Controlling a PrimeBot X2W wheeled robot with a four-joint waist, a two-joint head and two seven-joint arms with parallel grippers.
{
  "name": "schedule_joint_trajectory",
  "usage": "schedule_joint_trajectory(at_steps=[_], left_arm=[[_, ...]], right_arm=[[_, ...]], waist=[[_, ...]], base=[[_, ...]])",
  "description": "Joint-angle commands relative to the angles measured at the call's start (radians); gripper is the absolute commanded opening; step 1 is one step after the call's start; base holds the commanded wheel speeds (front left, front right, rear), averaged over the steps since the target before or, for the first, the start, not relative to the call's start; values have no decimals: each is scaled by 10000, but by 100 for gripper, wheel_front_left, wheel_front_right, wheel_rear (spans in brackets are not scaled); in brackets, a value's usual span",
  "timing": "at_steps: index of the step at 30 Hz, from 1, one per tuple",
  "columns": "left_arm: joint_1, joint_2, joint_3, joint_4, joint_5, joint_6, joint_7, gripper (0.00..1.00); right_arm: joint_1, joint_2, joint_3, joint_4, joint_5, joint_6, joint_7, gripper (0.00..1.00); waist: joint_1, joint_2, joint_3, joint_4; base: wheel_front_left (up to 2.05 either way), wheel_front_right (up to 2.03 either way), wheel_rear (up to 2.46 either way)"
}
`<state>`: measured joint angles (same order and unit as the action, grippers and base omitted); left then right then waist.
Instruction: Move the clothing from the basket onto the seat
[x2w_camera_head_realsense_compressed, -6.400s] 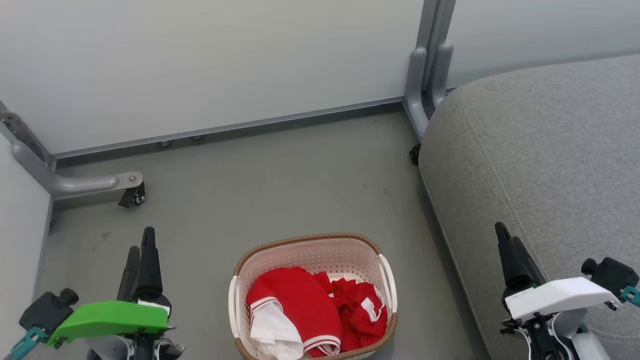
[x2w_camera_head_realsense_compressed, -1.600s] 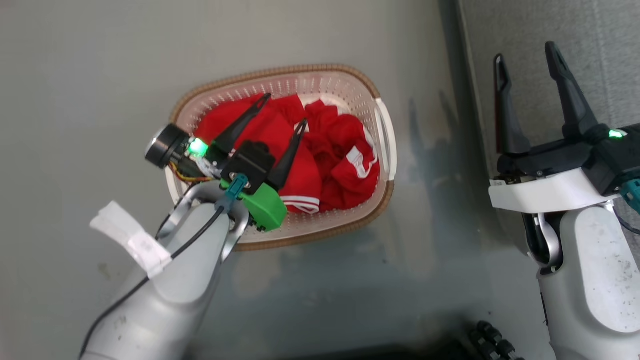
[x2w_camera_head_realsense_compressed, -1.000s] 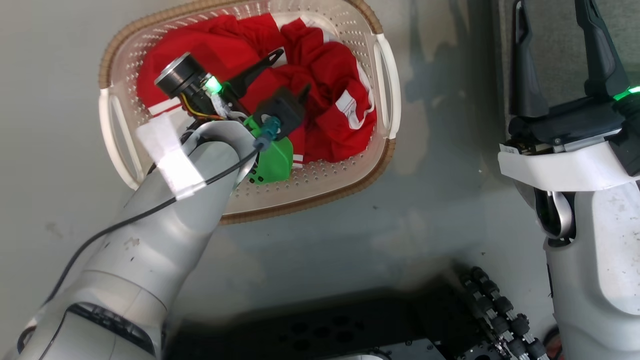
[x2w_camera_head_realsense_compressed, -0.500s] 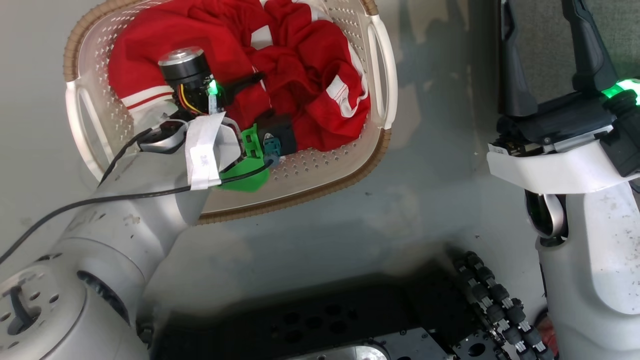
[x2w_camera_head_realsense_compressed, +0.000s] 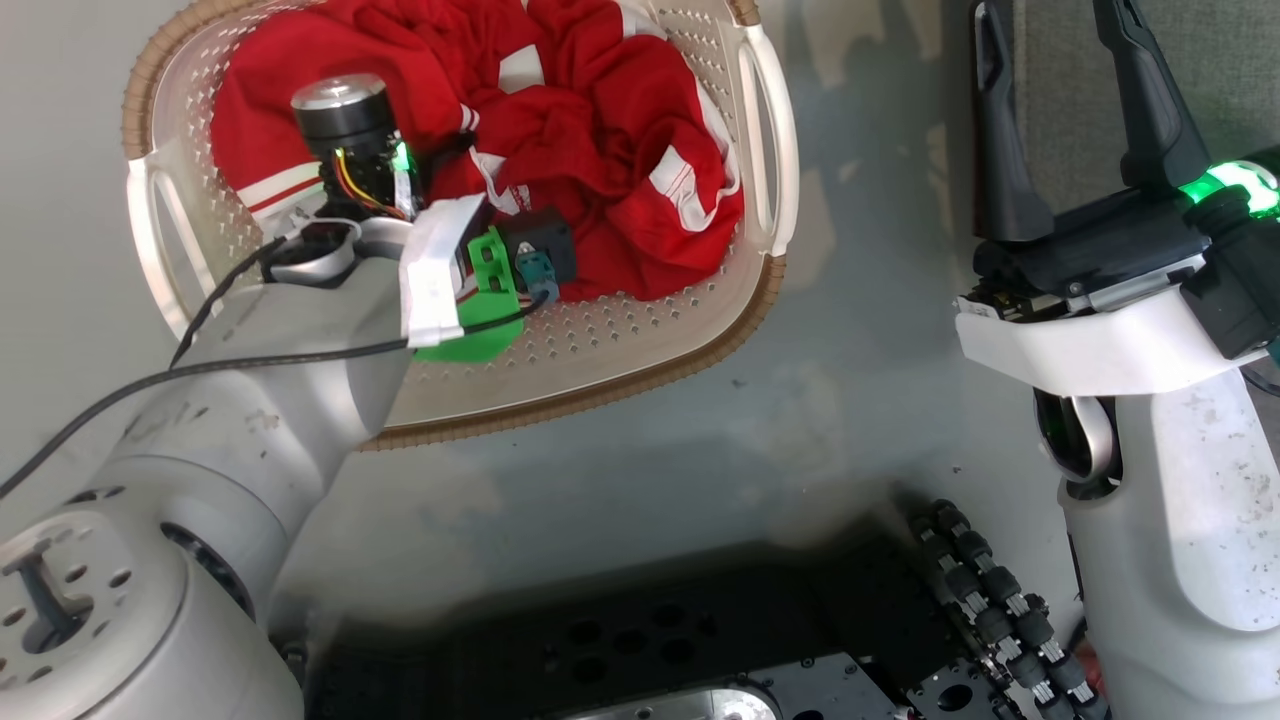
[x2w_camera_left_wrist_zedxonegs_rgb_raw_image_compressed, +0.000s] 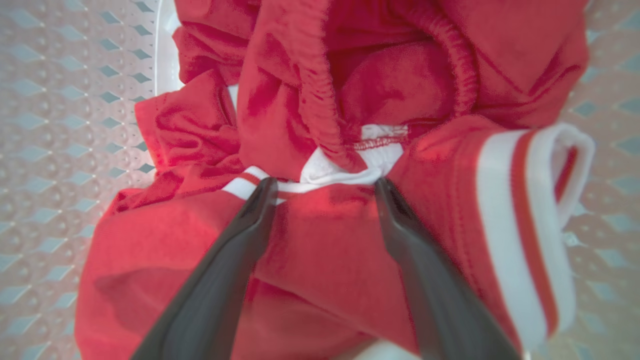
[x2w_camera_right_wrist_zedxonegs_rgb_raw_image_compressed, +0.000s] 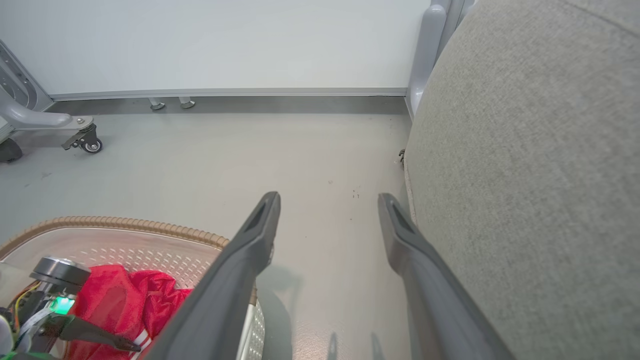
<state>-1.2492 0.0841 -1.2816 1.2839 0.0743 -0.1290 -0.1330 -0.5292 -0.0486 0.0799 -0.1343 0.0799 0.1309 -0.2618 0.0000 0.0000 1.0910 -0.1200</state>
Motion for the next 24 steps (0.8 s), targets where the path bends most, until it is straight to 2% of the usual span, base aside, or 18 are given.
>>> schedule_joint_trajectory(at_steps=[1,16,17,18,19,20,24], left_arm=[[-268,140,3,37,-16,-19,14,100],[-167,823,0,63,-570,-10,822,100],[-195,871,0,68,-666,-10,878,90],[-170,887,-1,68,-695,-10,911,62],[-157,895,0,64,-721,-10,932,39],[-157,902,-1,64,-752,-10,958,0],[-147,982,0,70,-909,-10,1226,0]], right_arm=[[-46,-31,31,-12,65,-3,-48,100],[-209,-32,182,-70,26,-3,-48,100],[-225,-32,197,-71,18,-3,-48,100],[-249,-32,205,-74,11,-3,-48,100],[-272,-32,218,-77,6,-3,-48,100],[-285,-32,230,-76,0,-3,-48,100],[-319,-32,269,-47,-15,-3,-48,100]], waist=[[0,0,39,6],[0,0,399,113],[0,0,422,122],[0,0,439,126],[0,0,456,135],[0,0,466,142],[0,0,480,166]], base=[[0,0,0],[0,0,0],[0,0,0],[0,0,0],[0,0,0],[0,0,0],[0,0,0]])
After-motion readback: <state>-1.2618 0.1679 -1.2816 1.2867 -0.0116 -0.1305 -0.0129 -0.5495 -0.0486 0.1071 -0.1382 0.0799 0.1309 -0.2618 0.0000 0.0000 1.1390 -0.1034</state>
